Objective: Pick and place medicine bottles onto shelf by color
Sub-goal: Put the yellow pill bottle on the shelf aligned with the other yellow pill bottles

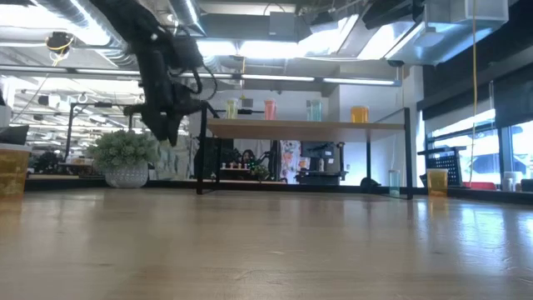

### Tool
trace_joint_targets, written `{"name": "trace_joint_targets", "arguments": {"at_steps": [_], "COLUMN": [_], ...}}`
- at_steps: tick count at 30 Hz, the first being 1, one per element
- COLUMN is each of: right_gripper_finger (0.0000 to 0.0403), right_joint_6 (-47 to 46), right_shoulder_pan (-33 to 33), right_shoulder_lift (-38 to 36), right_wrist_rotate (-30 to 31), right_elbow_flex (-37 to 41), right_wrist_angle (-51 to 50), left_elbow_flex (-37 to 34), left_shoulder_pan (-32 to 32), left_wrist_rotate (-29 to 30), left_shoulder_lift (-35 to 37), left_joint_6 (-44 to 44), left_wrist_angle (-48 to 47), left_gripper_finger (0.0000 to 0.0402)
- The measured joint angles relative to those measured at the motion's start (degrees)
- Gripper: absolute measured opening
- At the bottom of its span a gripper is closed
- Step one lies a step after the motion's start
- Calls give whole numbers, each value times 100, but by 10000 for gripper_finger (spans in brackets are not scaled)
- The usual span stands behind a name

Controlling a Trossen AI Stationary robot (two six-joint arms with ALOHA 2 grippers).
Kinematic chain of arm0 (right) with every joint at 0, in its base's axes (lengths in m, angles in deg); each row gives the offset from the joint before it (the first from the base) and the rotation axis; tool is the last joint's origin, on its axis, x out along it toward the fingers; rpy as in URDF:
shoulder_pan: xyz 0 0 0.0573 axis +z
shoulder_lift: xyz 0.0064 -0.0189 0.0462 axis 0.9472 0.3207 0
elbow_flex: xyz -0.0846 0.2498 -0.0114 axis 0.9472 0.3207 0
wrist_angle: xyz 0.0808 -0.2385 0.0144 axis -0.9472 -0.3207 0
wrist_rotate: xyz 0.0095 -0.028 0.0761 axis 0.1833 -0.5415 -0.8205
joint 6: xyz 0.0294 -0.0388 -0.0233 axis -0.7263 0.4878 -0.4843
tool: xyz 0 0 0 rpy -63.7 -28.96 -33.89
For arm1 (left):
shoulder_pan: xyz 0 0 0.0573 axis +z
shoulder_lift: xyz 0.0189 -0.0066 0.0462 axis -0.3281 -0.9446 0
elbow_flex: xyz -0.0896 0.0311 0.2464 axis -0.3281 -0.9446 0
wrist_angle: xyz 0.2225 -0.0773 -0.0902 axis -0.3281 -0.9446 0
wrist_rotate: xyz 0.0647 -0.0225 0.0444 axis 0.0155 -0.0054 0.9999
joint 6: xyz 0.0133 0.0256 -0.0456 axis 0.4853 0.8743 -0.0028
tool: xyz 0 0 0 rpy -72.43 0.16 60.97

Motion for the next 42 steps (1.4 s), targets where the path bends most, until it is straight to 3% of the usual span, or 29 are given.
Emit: {"name": "trace_joint_targets", "arguments": {"at_steps": [12, 24, 37, 42], "right_gripper_finger": [152, 152, 152, 152], "right_joint_6": [-4, 0, -3, -2], "right_shoulder_pan": [0, -2, -1, 0], "right_shoulder_lift": [0, 0, 0, 0], "right_wrist_rotate": [0, 0, -1, 0], "right_elbow_flex": [0, 0, 0, 0], "right_wrist_angle": [-2, 0, -1, -1], "left_elbow_flex": [0, 1, 1, 0], "left_shoulder_pan": [-127, -1087, -2634, -3077], "left_wrist_rotate": [334, 301, 106, 563], "left_shoulder_lift": [1392, 2325, 2454, 2193], "left_joint_6": [152, 418, 1030, 1073], "left_wrist_angle": [80, 524, 1729, 2026], "left_gripper_finger": [94, 94, 94, 94]}}
